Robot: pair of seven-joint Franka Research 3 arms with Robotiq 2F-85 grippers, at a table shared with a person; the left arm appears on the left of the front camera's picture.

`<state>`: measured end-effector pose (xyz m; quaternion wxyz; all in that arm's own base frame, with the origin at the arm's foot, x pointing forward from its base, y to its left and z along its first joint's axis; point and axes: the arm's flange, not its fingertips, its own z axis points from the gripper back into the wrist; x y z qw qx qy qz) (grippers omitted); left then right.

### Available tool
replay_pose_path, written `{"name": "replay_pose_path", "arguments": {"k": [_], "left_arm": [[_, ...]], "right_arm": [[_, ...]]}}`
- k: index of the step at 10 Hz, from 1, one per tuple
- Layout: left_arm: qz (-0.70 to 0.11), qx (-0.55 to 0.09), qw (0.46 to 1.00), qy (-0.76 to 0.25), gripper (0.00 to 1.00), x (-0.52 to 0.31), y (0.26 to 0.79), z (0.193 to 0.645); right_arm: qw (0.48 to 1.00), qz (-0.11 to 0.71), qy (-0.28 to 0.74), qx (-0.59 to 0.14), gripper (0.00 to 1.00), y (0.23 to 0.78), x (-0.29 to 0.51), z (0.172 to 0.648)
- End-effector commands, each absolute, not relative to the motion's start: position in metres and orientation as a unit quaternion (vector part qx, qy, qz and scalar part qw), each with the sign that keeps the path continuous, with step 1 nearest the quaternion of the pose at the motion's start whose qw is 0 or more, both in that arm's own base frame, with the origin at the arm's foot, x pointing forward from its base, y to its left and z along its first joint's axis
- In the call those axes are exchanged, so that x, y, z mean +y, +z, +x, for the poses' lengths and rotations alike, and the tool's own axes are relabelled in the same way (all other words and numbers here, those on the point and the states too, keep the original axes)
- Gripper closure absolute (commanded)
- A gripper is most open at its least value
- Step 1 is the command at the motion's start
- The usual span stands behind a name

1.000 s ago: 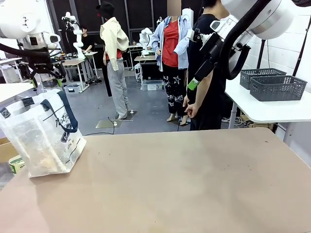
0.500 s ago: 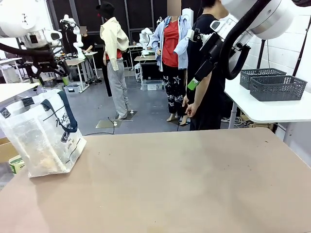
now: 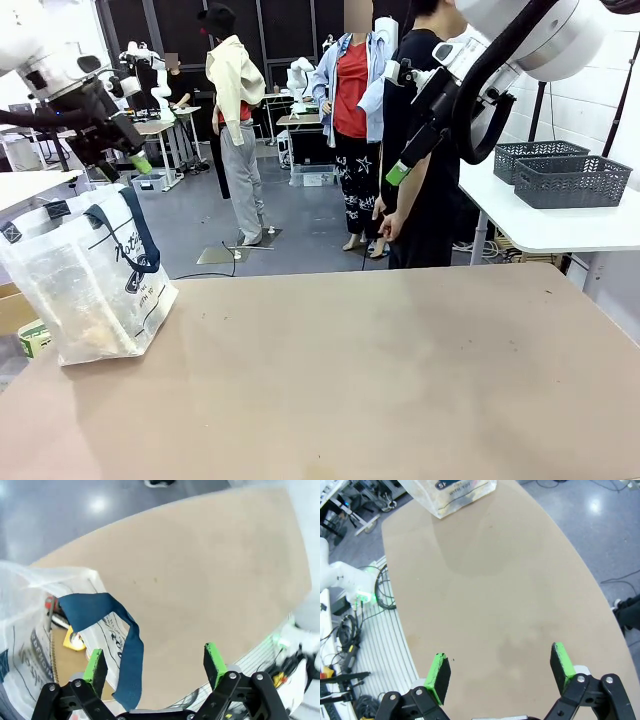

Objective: Transfer purchased items from the store into the shopping bag.
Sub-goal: Move the Reusable shopping bag to the right side of the table.

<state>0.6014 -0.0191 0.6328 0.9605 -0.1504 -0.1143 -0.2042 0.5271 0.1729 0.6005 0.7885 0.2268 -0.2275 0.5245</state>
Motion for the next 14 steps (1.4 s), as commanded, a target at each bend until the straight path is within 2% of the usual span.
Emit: {"name": "replay_pose_path", "arguments": {"k": [1, 2, 5, 8, 14], "left_arm": [[-0.187, -0.173, 0.926, -0.278, 0.0, 0.0018, 0.6258, 0.5829], [-0.219, -0.208, 0.902, -0.309, 0.0, 0.0051, 0.6261, 0.5761], [-0.292, -0.188, 0.868, -0.355, 0.0, 0.0097, 0.6287, 0.5774], [-0.268, -0.204, 0.868, -0.364, 0.0, 0.0076, 0.6268, 0.5782], [-0.282, -0.192, 0.868, -0.361, 0.0, 0.0012, 0.6287, 0.5778]], "right_arm": [[0.793, 0.229, 0.519, -0.224, 0.0, 0.602, 0.1748, 0.5284], [0.793, 0.229, 0.519, -0.224, 0.0, 0.602, 0.1748, 0.5284], [0.793, 0.229, 0.519, -0.224, 0.0, 0.602, 0.1748, 0.5284], [0.793, 0.229, 0.519, -0.224, 0.0, 0.602, 0.1748, 0.5284], [0.793, 0.229, 0.519, -0.224, 0.0, 0.602, 0.1748, 0.5284]]}}
